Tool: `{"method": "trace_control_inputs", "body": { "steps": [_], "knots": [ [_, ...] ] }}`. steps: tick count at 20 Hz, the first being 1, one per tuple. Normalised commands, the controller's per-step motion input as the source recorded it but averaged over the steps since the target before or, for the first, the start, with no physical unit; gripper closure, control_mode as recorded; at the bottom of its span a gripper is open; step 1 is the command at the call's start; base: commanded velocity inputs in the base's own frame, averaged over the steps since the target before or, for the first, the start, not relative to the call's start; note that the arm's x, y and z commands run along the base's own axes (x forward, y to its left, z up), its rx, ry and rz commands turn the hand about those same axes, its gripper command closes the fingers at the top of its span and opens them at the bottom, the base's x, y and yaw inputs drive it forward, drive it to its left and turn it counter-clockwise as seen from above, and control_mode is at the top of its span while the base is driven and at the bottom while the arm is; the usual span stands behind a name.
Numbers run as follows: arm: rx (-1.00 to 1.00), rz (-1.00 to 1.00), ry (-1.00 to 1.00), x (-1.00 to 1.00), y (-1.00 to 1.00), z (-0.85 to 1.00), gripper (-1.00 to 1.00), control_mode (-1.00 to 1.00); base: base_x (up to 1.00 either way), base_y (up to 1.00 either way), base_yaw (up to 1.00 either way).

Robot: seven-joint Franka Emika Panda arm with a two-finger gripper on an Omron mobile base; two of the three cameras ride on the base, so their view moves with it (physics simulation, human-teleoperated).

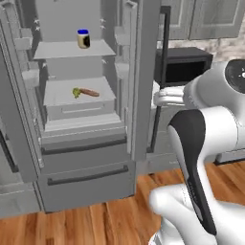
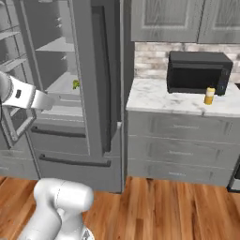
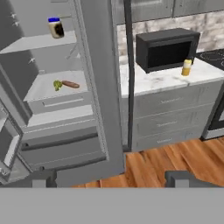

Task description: Place the mustard and mayonnaise from the counter to the top shelf of the fridge. If the existing items in the fridge are on the top shelf, move them to other shelves.

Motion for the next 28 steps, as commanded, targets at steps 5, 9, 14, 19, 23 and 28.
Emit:
{"method": "trace_control_inputs", "body": {
  "steps": [5,9,14,19,23,28],
  "knots": [
    [0.0,0.0,0.0,0.0,0.0,0.0,-1.0,1.0,0.12,-1.0,-0.1],
    [0.0,0.0,0.0,0.0,0.0,0.0,-1.0,1.0,0.41,-1.0,0.0],
    [0.0,0.0,0.0,0.0,0.0,0.0,-1.0,1.0,0.82,-1.0,0.0],
    [0.0,0.0,0.0,0.0,0.0,0.0,-1.0,1.0,0.99,-1.0,0.0],
    [0.0,0.0,0.0,0.0,0.0,0.0,-1.0,1.0,0.72,-0.82,0.0],
    [0.0,0.0,0.0,0.0,0.0,0.0,-1.0,1.0,0.46,-0.22,0.01]
  ]
}}
